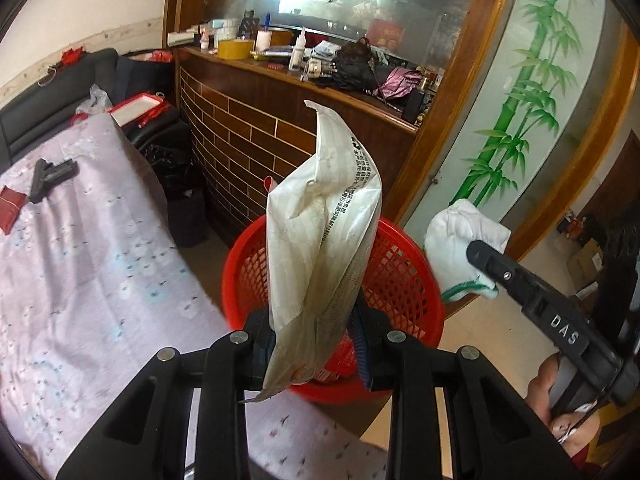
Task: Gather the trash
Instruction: 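Open both grippers over the red wastebasket to drop bag and cloth, then move both tools back over the bed toward the remaining trash, then grasp the brown snack packet with the left gripper, then grasp the white-and-blue medicine box with the right gripper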
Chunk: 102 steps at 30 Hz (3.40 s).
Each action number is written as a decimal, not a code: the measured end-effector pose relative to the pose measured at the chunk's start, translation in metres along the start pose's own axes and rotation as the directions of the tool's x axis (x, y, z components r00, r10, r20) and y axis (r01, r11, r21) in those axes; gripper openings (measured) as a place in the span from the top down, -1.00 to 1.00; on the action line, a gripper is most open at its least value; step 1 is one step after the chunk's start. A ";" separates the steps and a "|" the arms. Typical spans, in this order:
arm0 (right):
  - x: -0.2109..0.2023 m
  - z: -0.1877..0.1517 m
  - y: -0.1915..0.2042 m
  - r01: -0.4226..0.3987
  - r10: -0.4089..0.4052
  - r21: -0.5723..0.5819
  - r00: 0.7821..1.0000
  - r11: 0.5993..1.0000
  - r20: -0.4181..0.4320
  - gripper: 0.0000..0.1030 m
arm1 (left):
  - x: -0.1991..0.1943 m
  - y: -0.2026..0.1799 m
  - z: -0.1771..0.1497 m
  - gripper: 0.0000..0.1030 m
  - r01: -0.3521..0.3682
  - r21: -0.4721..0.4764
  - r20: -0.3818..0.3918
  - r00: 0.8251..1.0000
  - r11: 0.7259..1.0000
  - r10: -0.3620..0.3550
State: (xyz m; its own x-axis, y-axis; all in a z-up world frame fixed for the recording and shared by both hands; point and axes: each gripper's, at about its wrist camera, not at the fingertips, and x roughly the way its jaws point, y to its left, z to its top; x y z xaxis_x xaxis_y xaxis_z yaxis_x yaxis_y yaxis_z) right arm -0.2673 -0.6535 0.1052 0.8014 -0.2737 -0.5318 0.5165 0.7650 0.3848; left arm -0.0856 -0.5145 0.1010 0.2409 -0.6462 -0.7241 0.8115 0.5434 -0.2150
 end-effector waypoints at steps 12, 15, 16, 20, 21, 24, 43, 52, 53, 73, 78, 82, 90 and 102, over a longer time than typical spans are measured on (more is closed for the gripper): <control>0.026 -0.007 -0.010 0.000 0.001 0.011 0.998 1.000 -0.064 0.19 | -0.011 0.012 -0.012 -0.10 -0.053 -0.002 0.030 0.998 0.999 0.053; 0.013 -0.011 -0.005 0.000 0.001 0.006 0.999 1.000 -0.050 0.05 | -0.035 0.023 -0.025 -0.26 -0.089 -0.028 0.064 0.994 0.996 0.090; 0.009 -0.013 -0.001 -0.006 0.006 0.002 0.999 1.000 -0.050 0.03 | -0.044 0.027 -0.030 -0.28 -0.104 -0.034 0.075 0.992 0.994 0.107; -0.008 -0.024 0.022 -0.053 0.051 -0.030 0.997 0.998 -0.053 0.00 | -0.077 0.040 -0.056 -0.30 -0.160 -0.034 0.102 0.981 0.987 0.163; -0.013 -0.028 0.031 -0.069 0.066 -0.045 0.996 0.997 -0.053 -0.01 | -0.087 0.046 -0.064 -0.31 -0.182 -0.040 0.107 0.977 0.983 0.185; -0.021 -0.036 0.054 -0.108 0.104 -0.076 0.993 0.991 -0.057 -0.04 | -0.110 0.065 -0.084 -0.31 -0.198 -0.077 0.111 0.972 0.977 0.206; -0.018 -0.116 0.236 -0.345 0.266 -0.345 0.930 0.873 -0.255 -0.14 | -0.275 0.277 -0.235 -0.31 -0.415 -0.491 0.069 0.858 0.766 0.509; -0.008 -0.140 0.267 -0.378 0.266 -0.380 0.911 0.844 -0.315 -0.14 | -0.261 0.388 -0.253 -0.18 -0.352 -0.628 -0.052 0.909 0.694 0.414; -0.007 -0.142 0.267 -0.373 0.259 -0.384 0.912 0.845 -0.317 -0.14 | -0.257 0.392 -0.254 -0.18 -0.353 -0.631 -0.059 0.910 0.691 0.411; 0.012 -0.154 0.285 -0.419 0.267 -0.379 0.881 0.825 -0.391 -0.14 | -0.291 0.295 -0.302 -0.33 -0.348 -0.422 -0.027 0.928 0.837 0.372; 0.012 -0.163 0.297 -0.487 0.309 -0.362 0.839 0.795 -0.449 -0.14 | -0.275 0.303 -0.292 -0.38 -0.358 -0.364 -0.041 0.928 0.860 0.370; 0.022 -0.173 0.312 -0.573 0.347 -0.315 0.760 0.757 -0.550 -0.14 | -0.255 0.298 -0.293 -0.39 -0.391 -0.302 -0.086 0.920 0.870 0.383; 0.026 -0.197 0.365 -0.664 0.351 -0.371 0.694 0.650 -0.628 -0.14 | -0.241 0.304 -0.299 0.10 -0.464 -0.373 -0.120 0.883 0.804 0.454; 0.063 -0.238 0.450 -0.739 0.241 -0.528 0.651 0.419 -0.720 -0.14 | -0.248 0.301 -0.312 0.28 -0.467 -0.420 -0.037 0.865 0.778 0.500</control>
State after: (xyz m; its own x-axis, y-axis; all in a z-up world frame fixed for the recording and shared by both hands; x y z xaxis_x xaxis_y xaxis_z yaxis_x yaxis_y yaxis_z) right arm -0.0557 -0.1881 0.0652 0.4288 0.4259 -0.7967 -0.5349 0.8304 0.1560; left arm -0.0675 -0.0233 0.0115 0.5948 -0.2679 -0.7580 0.2954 0.9497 -0.1039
